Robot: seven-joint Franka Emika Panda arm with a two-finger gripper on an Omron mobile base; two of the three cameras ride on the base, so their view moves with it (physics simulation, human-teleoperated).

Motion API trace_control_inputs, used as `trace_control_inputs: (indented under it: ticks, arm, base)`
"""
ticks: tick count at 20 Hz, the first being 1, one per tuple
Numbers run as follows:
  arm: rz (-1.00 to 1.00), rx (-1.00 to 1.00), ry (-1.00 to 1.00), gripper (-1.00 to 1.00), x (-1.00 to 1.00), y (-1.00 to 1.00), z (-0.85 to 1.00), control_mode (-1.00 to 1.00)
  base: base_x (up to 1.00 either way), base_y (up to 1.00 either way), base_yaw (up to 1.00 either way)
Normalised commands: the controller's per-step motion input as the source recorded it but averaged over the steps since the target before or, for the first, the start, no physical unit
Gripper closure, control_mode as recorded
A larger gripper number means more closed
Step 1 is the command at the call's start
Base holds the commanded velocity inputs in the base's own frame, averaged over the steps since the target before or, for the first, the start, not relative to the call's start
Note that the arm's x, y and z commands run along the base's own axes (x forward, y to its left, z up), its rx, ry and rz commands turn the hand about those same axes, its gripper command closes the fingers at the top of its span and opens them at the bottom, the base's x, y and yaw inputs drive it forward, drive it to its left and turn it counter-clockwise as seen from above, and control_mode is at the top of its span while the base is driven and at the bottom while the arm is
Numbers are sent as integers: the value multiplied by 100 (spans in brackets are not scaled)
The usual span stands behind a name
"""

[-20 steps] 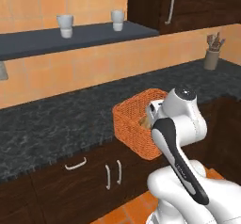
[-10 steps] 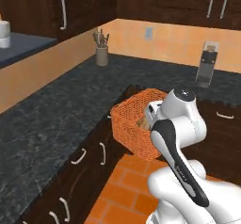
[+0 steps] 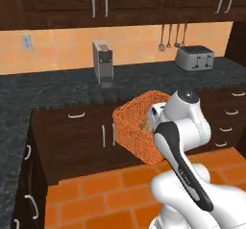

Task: Open the cabinet, pick up the bread from the cabinet and place it in the basket. Then move the basket to the dining counter.

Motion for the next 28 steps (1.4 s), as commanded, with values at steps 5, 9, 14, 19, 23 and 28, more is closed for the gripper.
trace_control_inputs:
  ticks: [5, 9, 14, 19, 23, 28]
  arm:
    - [0, 0, 0, 100, 0, 0, 0, 100]
    - [0, 0, 0, 100, 0, 0, 0, 100]
    - [0, 0, 0, 100, 0, 0, 0, 100]
    - [0, 0, 0, 100, 0, 0, 0, 100]
    - [0, 0, 0, 100, 0, 0, 0, 100]
    - [0, 0, 0, 100, 0, 0, 0, 100]
  base:
    - [0, 28, -97]
    - [0, 24, -97]
    - [0, 22, -97]
    - [0, 21, -97]
    - [29, 32, -87]
    - [55, 82, -53]
